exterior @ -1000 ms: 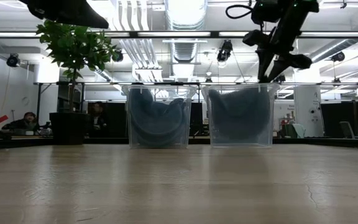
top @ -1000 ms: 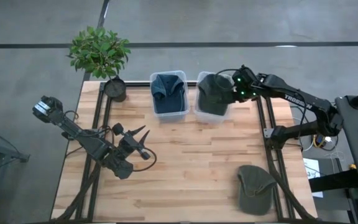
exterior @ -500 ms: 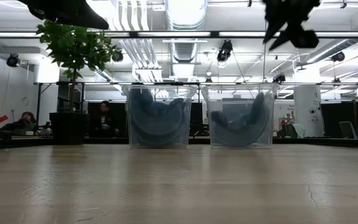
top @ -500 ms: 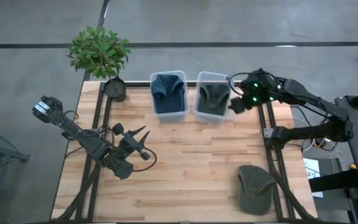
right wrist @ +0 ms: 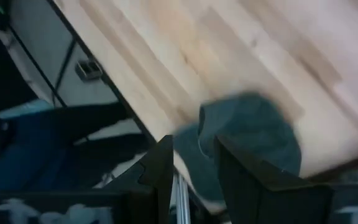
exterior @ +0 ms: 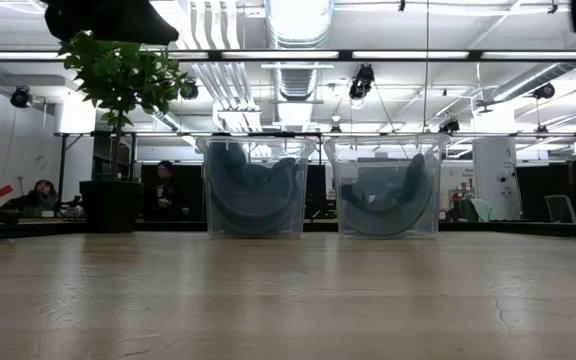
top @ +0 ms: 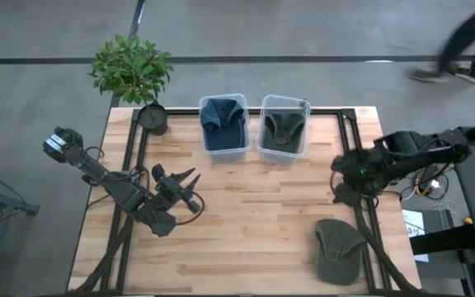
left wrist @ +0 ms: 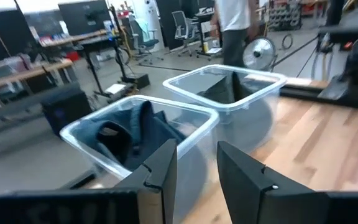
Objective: Pick & Place hat
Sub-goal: Put the black cap into the right transparent bin
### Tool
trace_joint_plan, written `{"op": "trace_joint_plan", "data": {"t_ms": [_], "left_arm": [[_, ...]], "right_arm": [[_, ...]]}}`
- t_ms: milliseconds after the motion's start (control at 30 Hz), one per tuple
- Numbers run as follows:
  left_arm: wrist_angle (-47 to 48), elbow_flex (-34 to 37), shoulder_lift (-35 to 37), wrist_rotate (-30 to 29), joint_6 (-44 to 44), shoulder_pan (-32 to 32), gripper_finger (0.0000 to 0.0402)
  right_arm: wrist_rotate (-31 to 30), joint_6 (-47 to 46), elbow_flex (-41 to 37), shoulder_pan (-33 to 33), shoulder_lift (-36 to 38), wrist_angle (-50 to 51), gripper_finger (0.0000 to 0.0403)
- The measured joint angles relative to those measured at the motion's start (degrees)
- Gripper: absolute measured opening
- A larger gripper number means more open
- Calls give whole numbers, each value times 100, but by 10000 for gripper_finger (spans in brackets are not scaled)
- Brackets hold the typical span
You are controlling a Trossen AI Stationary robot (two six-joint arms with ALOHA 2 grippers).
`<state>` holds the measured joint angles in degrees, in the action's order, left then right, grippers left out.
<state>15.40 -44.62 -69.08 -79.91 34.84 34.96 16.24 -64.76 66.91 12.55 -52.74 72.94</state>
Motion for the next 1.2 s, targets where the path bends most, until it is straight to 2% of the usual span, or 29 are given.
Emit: {"op": "trace_joint_plan", "data": {"t_ms": [267, 633, 767, 1000, 1200], "left_arm": [[-1189, 0, 2, 632, -177, -61, 107], [-2008, 0, -5, 1220, -183, -74, 107], [-2363, -2, -88, 1344, -298, -79, 107], [-2917, -2, -390, 1472, -642, -99, 107], [-2961, -2, -501, 1636, -640, -107, 107]], "right_arm": [[-160, -1392, -114, 1532, -332, 37, 109], [-20, -3406, -137, 3033, -1387, -100, 109], [200, -3952, -137, 3436, -1779, -399, 109], [217, -4871, -137, 3907, -2421, -1015, 110], [184, -5036, -137, 3973, -3000, -1197, 141]]}}
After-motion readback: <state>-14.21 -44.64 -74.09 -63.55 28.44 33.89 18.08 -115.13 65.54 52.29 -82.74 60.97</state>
